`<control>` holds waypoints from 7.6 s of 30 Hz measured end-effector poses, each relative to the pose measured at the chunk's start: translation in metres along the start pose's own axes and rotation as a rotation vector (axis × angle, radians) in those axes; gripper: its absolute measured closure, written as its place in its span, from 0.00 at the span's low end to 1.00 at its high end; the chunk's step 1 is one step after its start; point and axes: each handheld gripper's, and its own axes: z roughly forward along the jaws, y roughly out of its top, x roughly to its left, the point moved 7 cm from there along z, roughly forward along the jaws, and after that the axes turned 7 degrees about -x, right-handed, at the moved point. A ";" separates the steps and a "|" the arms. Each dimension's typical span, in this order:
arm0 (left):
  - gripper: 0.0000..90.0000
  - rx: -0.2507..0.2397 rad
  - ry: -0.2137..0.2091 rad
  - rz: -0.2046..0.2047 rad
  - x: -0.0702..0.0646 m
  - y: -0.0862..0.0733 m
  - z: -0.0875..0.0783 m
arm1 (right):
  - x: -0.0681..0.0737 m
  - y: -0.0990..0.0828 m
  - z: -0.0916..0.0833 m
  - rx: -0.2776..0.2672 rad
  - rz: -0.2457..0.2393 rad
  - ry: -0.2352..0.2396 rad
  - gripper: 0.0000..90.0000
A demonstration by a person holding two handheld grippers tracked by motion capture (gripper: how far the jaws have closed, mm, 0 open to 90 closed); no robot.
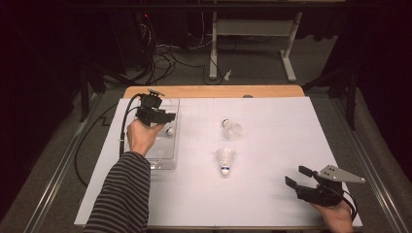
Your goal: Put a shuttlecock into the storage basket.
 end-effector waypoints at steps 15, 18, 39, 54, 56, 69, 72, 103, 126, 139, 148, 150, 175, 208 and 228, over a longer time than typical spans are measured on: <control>0.51 -0.026 -0.032 0.054 -0.019 -0.005 -0.010 | 0.000 0.000 0.000 -0.002 0.002 -0.002 0.35; 0.51 -0.034 -0.043 0.052 -0.020 -0.007 -0.012 | 0.000 0.000 -0.001 -0.003 0.001 -0.002 0.35; 0.44 -0.075 -0.047 0.043 -0.020 -0.021 -0.030 | 0.000 0.000 0.000 -0.002 0.002 0.001 0.35; 0.43 -0.096 -0.063 0.047 -0.024 -0.030 -0.039 | 0.000 0.000 0.000 -0.004 0.002 -0.001 0.35; 0.43 -0.095 -0.068 0.050 -0.024 -0.032 -0.040 | 0.000 0.000 0.000 -0.005 0.004 0.000 0.35; 0.43 -0.126 -0.083 0.065 -0.029 -0.036 -0.045 | -0.001 0.001 0.000 -0.006 0.005 -0.002 0.35; 0.42 -0.134 -0.087 0.065 -0.031 -0.038 -0.047 | 0.000 0.000 0.000 -0.005 0.003 0.000 0.35; 0.42 -0.206 -0.121 0.077 -0.043 -0.058 -0.063 | 0.000 0.001 0.000 -0.006 0.001 -0.003 0.35; 0.41 -0.254 -0.121 0.080 -0.045 -0.073 -0.079 | 0.000 0.001 -0.001 -0.008 0.003 -0.004 0.35; 0.40 -0.297 -0.128 0.077 -0.046 -0.080 -0.088 | -0.001 0.001 -0.002 -0.013 0.010 -0.004 0.35; 0.39 -0.300 -0.129 0.074 -0.048 -0.090 -0.091 | -0.001 0.001 -0.002 -0.013 0.010 -0.006 0.35; 0.38 -0.304 -0.128 0.075 -0.048 -0.092 -0.091 | -0.001 0.001 -0.002 -0.012 0.012 -0.005 0.35; 0.40 -0.347 -0.143 0.042 -0.043 -0.121 -0.100 | -0.002 0.001 0.001 -0.005 0.012 -0.010 0.34; 0.39 -0.371 -0.155 0.014 -0.045 -0.153 -0.093 | -0.001 0.001 0.000 -0.009 0.005 -0.006 0.34; 0.39 -0.374 -0.177 0.042 -0.057 -0.151 -0.091 | -0.001 0.001 0.000 -0.006 0.001 -0.005 0.34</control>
